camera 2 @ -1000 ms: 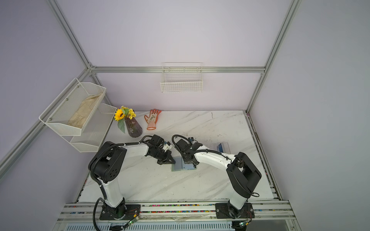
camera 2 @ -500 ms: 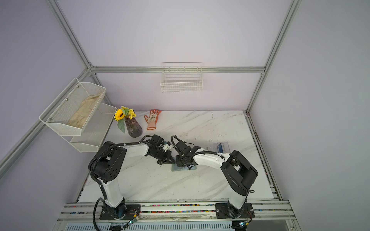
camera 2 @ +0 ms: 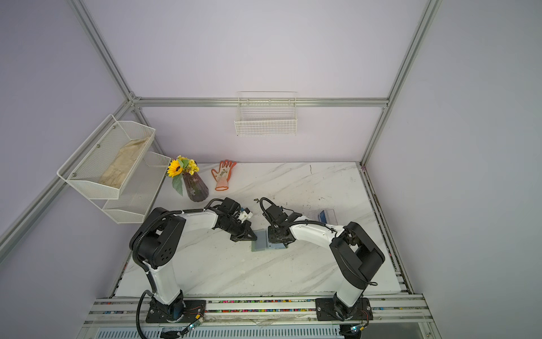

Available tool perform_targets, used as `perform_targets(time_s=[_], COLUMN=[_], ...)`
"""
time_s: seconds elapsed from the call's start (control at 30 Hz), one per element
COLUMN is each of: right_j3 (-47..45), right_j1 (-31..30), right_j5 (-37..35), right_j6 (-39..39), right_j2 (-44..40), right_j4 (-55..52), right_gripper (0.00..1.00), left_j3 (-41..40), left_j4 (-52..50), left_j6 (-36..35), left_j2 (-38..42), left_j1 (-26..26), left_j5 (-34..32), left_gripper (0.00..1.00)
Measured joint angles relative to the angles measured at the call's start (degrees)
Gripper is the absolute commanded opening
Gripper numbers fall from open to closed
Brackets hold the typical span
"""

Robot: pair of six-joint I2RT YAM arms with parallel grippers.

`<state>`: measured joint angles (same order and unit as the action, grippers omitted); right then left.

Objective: Insert credit cards into a card holder
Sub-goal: Pick up the credit card from the storage box.

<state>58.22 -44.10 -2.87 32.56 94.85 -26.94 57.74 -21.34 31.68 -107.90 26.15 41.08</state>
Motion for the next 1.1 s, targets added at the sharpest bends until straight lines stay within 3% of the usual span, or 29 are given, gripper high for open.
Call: perform_targets(time_s=[0.13,0.3,0.6,1.1], right_j3=[0.85,8.24,17.86,16.13], right_j1=[2.56,8.52,18.49,20.00], right_j5=[-3.78,-13.40,-30.18,-34.69], right_j6=[-0.28,-0.94,-3.93,-6.19], right_j2=[-3.26,-5.40,0.00,4.79], right_j4=[-5.11,-14.60,-27.02,-31.19], right_gripper=[0.32,0.35,0.36,0.37], left_j3=[0.00,0.00,0.13,0.46], left_j4=[0.00,-0.09,-0.79,-1.51], left_j6=[-0.04,-0.81,-1.51,-2.36], left_j2=[0.02,0.02,0.11,0.07], left_j1=[0.00,0.00,0.00,0.00], left_j5=[0.00,-0.02,-0.79,-1.11], left_gripper=[0.00,0.00,0.00,0.00])
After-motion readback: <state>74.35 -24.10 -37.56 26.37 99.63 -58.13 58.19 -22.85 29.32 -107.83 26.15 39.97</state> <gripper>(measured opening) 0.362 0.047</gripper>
